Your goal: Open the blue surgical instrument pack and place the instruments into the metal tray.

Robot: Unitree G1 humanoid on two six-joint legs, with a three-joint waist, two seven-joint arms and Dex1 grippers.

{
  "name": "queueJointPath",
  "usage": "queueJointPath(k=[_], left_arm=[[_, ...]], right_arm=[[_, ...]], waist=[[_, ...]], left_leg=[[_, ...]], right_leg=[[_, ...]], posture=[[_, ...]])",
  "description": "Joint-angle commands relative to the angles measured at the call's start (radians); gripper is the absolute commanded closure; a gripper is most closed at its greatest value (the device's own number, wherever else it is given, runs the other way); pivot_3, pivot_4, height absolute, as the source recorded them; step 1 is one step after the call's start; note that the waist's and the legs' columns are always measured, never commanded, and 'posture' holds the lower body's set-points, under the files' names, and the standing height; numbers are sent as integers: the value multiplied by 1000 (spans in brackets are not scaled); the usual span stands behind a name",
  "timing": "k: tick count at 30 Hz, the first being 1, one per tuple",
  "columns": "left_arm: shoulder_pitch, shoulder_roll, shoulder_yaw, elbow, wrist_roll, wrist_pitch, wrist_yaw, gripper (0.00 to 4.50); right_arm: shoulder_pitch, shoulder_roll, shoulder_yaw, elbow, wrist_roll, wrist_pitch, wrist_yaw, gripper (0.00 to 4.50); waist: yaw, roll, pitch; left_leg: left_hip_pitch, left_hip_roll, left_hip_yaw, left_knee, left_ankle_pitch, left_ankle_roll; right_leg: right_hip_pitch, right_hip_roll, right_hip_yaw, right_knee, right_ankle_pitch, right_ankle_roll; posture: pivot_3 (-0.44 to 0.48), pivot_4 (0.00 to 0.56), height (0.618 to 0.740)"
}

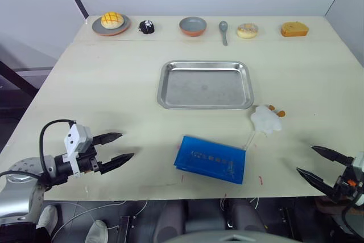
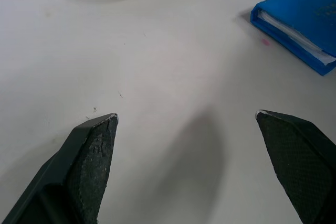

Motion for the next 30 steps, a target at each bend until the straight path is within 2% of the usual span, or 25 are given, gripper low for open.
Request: queueJointPath(k=[1, 6, 10, 17, 22, 25, 26, 28, 29, 30], left_arm=[[-3, 9, 6, -7, -4, -18, -25, 33], [-19, 5, -17, 0, -39, 40, -68, 33], [-35, 2, -32, 14, -31, 21, -97, 33], [-132, -4, -70, 88, -10, -5, -133, 33], [-210, -4, -148, 102, 4, -10, -184, 33], [-242, -10, -189, 106, 12, -19, -213, 772], [-252, -14, -202, 106, 14, -19, -219, 1324], [-277, -31, -228, 114, 11, -22, -231, 1990], [-290, -39, -240, 120, 14, -25, -236, 2370], [-302, -46, -256, 127, 22, -34, -243, 3011]], right_arm=[[-1, -9, -28, 5, 18, -21, 28, 0], [-4, -8, -24, 25, 10, -30, 56, 0], [-1, -5, -26, 23, 9, -33, 62, 0], [-6, 0, -6, -18, 10, -33, 57, 0], [-3, 7, 48, -85, 2, -9, 42, 0], [-13, 7, 79, -114, -3, 9, 21, 0], [-19, 8, 91, -120, -9, 12, 15, 0], [-31, 9, 119, -129, -14, 21, 5, 0], [-34, 9, 131, -132, -16, 25, 2, 514], [-35, 7, 145, -134, -23, 29, -2, 930]], waist=[[0, 0, 0], [0, 0, 0], [-1, 0, 0], [1, 0, 0], [0, 0, 0], [-1, 0, 0], [-1, 0, 0], [0, 0, 0], [0, 0, 0], [1, 0, 0]], left_leg=[[0, 0, 0, 0, 0, 0], [0, 0, 0, 0, 0, 0], [0, 0, 0, 0, 0, 0], [0, 0, 0, 1, 0, 0], [0, 0, 0, 1, 0, 0], [0, 0, 0, 1, 0, 0], [0, 0, 0, 1, 0, 0], [0, 0, 0, 1, 0, 0], [0, 0, 0, 1, 0, 0], [0, 0, 0, 2, 0, 0]], right_leg=[[0, 0, 0, 0, 0, 0], [0, 0, 0, 0, 0, 0], [0, 0, 0, 0, 0, 0], [0, 0, 0, 0, 0, 0], [0, 0, 0, 1, 0, 0], [0, 0, 0, 1, 0, 0], [0, 0, 0, 1, 0, 0], [0, 0, 0, 1, 0, 0], [0, 0, 0, 1, 0, 0], [0, 0, 0, 1, 0, 0]], posture=[[0, 150, 732], [0, 150, 732], [0, 150, 732], [0, 150, 732], [0, 150, 732], [0, 150, 732], [0, 150, 732], [0, 150, 732], [0, 150, 732], [0, 150, 732]])
